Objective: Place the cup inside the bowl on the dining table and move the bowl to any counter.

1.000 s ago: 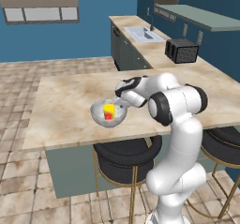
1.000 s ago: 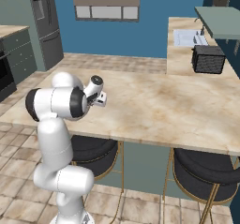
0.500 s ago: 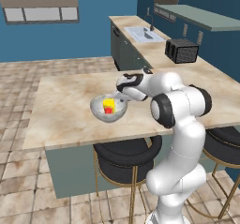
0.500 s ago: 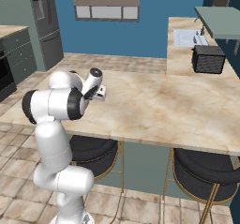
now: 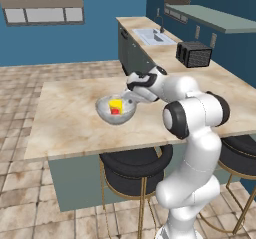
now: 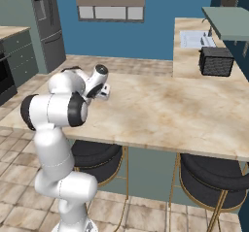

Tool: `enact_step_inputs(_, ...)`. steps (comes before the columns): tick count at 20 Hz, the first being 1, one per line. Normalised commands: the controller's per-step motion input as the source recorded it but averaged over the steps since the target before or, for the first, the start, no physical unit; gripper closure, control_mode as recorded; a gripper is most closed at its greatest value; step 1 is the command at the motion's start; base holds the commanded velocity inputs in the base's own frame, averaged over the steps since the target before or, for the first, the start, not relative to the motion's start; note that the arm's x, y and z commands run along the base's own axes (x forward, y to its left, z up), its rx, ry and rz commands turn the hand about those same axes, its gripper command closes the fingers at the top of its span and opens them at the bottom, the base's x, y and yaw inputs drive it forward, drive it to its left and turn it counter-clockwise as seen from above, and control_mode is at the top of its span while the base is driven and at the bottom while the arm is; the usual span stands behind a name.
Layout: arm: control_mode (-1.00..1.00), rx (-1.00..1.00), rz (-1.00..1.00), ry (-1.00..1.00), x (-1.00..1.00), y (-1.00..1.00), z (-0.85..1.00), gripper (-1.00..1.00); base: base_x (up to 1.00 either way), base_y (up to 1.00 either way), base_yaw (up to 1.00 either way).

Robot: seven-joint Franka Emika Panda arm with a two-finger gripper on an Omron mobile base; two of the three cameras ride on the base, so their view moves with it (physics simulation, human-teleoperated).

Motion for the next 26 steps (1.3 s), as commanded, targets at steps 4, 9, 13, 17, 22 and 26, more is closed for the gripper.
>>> enact_step_inputs(4,-1.00,0.11,0.00,0.00,-0.10,-0.18,0.12,1.00,0.00,0.00,0.00)
enact_step_inputs(9,-1.00,0.09,0.00,0.00,-0.14,-0.16,0.06,1.00,0.00,0.00,0.00)
enact_step_inputs(13,-1.00,0.08,0.00,-0.01,-0.21,-0.18,0.12,1.00,0.00,0.00,0.00)
enact_step_inputs(17,-1.00,0.04,0.00,0.00,-0.38,-0.18,0.15,1.00,0.00,0.00,0.00)
enact_step_inputs(22,-1.00,0.03,0.00,0.00,-0.46,-0.18,0.18,1.00,0.00,0.00,0.00)
enact_step_inputs(26,-1.00,0.02,0.00,0.00,-0.48,-0.18,0.16,1.00,0.00,0.00,0.00)
